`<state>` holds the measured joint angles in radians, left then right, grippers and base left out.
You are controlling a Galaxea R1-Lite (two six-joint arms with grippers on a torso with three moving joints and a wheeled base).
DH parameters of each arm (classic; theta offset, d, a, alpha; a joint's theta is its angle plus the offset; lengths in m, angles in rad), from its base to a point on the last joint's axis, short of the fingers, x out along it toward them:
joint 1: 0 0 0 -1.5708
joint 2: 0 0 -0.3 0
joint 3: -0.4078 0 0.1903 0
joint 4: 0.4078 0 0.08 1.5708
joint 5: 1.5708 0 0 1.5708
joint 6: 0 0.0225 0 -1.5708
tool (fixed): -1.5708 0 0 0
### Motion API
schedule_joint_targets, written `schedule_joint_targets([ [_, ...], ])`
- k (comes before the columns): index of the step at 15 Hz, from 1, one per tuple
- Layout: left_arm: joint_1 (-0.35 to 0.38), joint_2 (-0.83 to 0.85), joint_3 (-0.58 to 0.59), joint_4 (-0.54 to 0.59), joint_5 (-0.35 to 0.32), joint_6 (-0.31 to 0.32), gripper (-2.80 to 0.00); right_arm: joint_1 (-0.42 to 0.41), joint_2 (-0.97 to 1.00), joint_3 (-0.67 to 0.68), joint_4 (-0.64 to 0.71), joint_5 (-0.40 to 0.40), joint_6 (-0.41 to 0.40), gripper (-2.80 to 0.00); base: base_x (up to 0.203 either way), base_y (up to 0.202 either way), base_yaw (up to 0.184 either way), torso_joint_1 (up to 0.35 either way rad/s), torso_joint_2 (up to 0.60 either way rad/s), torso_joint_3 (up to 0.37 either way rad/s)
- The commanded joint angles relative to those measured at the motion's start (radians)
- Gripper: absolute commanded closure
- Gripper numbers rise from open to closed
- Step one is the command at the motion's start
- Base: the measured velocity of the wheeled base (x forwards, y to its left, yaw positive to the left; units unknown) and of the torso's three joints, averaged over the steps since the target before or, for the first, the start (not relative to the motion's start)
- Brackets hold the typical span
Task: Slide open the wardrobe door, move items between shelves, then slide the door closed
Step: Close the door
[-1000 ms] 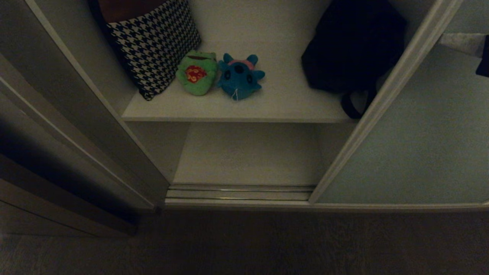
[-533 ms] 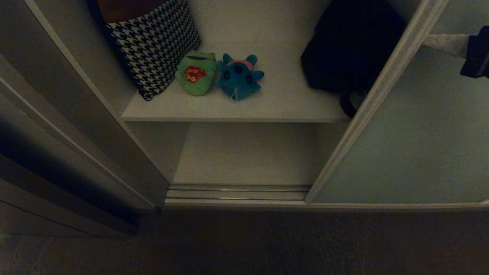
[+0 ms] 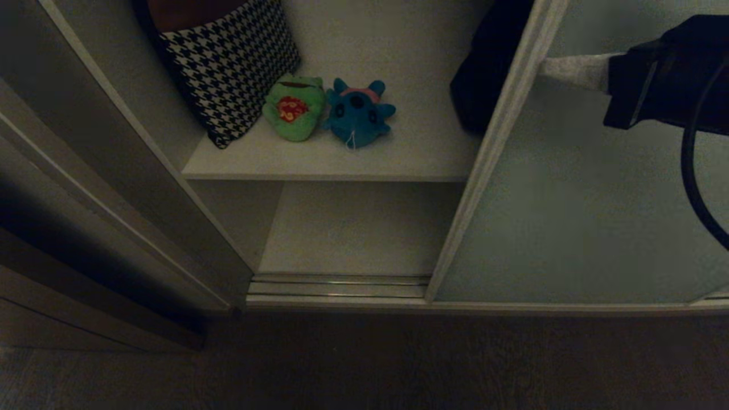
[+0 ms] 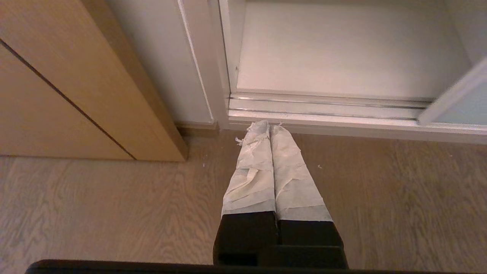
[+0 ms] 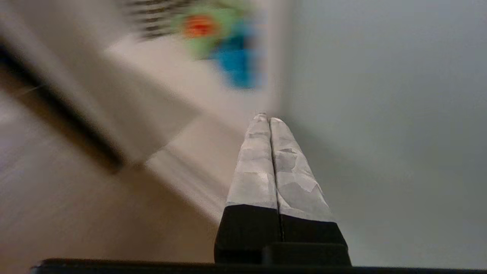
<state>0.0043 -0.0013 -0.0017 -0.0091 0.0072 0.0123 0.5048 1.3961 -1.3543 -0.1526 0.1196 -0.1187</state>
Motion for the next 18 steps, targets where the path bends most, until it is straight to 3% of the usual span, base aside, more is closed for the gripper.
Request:
schedule_joint_targets([
  [1,0.001,0.001,0.0,0.0,0.001,0.0,0.0,0.073,-0.04,0.008,0.004,-0.001,-0.003,0.0,0.0,0.0,0.0,0.0,0.0,0.0],
  [5,0.0,0.001,0.0,0.0,0.001,0.0,0.0,0.138,-0.17,0.022,0.096,0.015,-0.009,0.0,0.0,0.0,0.0,0.0,0.0,0.0],
  [8,0.0,0.001,0.0,0.0,0.001,0.0,0.0,0.085,-0.261,0.031,0.146,0.007,-0.006,0.0,0.0,0.0,0.0,0.0,0.0,0.0],
  [12,0.001,0.001,0.0,0.0,0.001,0.0,0.0,-0.183,-0.357,0.051,0.167,-0.011,-0.012,0.0,0.0,0.0,0.0,0.0,0.0,0.0],
  [14,0.0,0.001,0.002,0.0,0.001,0.0,0.0,-0.38,-0.393,0.057,0.18,-0.01,0.002,0.0,0.0,0.0,0.0,0.0,0.0,0.0],
  [18,0.0,0.001,0.0,0.0,0.001,0.0,0.0,-0.856,-0.443,0.061,0.204,-0.013,0.044,0.0,0.0,0.0,0.0,0.0,0.0,0.0],
])
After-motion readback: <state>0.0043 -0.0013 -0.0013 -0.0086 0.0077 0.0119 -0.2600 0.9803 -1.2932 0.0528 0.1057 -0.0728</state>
